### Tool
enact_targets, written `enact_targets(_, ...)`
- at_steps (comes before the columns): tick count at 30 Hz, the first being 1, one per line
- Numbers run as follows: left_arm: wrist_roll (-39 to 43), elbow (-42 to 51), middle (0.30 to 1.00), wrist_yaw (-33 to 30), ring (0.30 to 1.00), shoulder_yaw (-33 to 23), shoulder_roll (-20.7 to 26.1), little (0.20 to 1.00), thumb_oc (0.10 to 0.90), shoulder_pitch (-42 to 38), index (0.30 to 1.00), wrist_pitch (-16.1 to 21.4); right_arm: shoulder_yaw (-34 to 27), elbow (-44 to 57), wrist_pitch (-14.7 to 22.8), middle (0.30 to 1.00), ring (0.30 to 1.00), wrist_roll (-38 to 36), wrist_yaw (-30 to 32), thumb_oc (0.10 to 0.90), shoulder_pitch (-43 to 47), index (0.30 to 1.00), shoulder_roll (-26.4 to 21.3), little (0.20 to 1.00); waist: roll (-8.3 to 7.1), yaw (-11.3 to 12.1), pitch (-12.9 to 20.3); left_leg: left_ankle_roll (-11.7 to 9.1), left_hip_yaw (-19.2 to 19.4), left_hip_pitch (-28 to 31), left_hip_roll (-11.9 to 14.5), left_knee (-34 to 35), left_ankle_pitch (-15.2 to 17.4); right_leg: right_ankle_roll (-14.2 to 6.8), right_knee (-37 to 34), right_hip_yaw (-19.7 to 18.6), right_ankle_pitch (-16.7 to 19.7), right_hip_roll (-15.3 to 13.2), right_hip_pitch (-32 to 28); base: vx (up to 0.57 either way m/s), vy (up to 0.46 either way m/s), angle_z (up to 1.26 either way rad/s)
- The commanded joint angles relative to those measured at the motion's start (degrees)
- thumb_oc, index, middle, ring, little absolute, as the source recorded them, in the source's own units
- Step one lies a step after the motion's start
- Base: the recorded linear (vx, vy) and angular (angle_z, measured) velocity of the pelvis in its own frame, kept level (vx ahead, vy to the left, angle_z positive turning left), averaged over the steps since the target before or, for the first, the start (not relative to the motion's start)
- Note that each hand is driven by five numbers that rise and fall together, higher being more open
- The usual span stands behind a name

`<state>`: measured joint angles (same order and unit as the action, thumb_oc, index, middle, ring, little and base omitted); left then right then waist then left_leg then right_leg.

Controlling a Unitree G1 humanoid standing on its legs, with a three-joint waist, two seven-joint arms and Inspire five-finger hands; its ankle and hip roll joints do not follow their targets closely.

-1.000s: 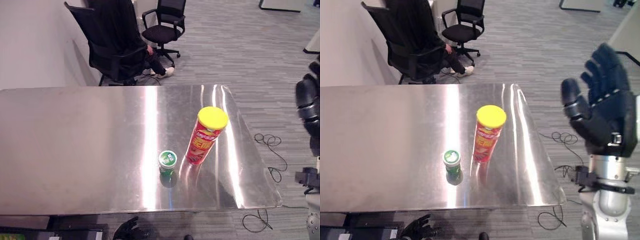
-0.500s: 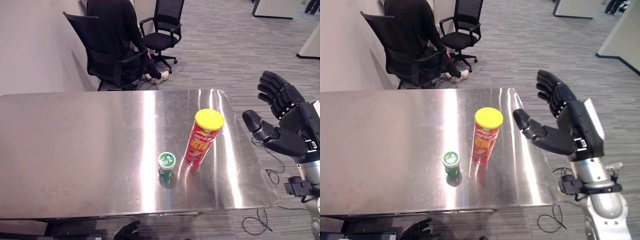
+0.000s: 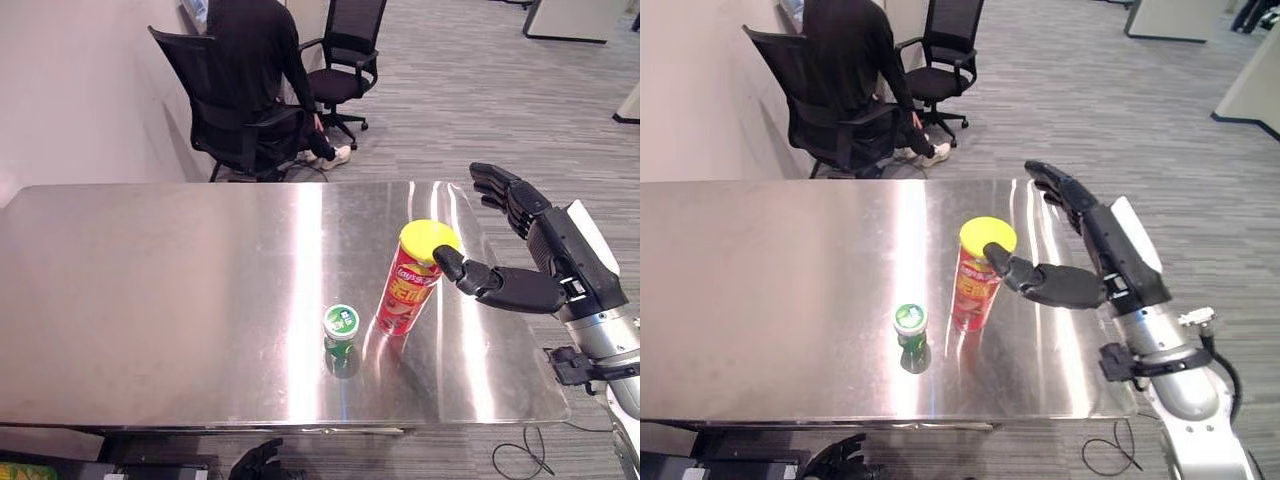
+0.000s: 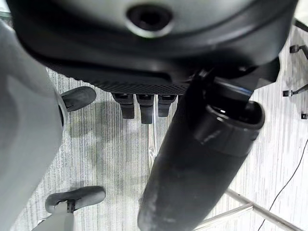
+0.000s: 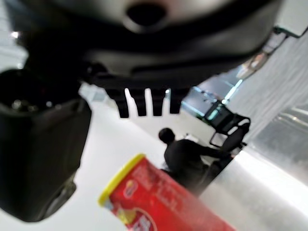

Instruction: Put the goods on the table back onto the shelves and tidy them up.

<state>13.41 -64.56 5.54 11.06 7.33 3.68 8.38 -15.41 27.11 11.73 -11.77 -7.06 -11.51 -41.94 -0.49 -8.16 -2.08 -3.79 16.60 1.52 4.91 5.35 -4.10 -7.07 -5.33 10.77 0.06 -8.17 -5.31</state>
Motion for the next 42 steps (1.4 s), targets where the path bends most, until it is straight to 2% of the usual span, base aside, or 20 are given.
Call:
enact_targets(1,0.9,-2.2,0.9,0.1,0.9,-1.2,0.8,0.9,0.8,-4.4,0.9,2.4,-3.5,2.0,3.7,0.9,0.9,-0.4,2.7,0.8,7.7,0.9,0.0,0.9,-2.05,1.9,0.6,-0.5,1.8,5.9,0.4,-0.4,6.2,-1.6,0.3,-1.7,1.1,0.7,-1.3,0.0,0.0,0.0)
enact_targets(11,1.0,-1.8,0.9,0.0,0.9,-1.3,1.0,0.9,0.8,-4.3,0.9,2.5,-2.2,1.1,3.5,0.9,0.9,0.9,2.7,0.8,7.9,0.9,1.5,0.9,-1.99,2.4,0.6,-0.6,1.1,6.1,0.6,-0.4,6.1,-1.4,0.3,-1.3,0.7,0.9,-1.9,0.0,-0.007,0.01)
enact_targets(19,1.0,-0.8,0.9,-0.4,0.9,-1.3,1.3,0.9,0.8,-3.9,0.9,2.6,0.5,-1.3,2.6,0.9,0.9,4.8,2.4,0.8,7.5,0.9,2.4,0.9,-1.98,3.1,0.3,-0.8,0.2,6.2,0.7,-0.4,5.9,-1.1,0.3,-0.3,0.3,1.2,-2.6,0.01,-0.016,0.06)
enact_targets(42,1.9,-0.2,0.9,-1.4,0.9,-1.1,1.4,0.9,0.8,-3.8,0.9,2.5,5.7,-6.8,1.6,0.9,0.9,6.2,4.9,0.8,9.8,0.9,6.2,0.9,-2.07,4.6,0.2,-0.6,-1.3,6.3,0.4,-0.4,6.1,-0.9,0.3,1.0,0.0,1.1,-3.5,0.0,0.001,0.02)
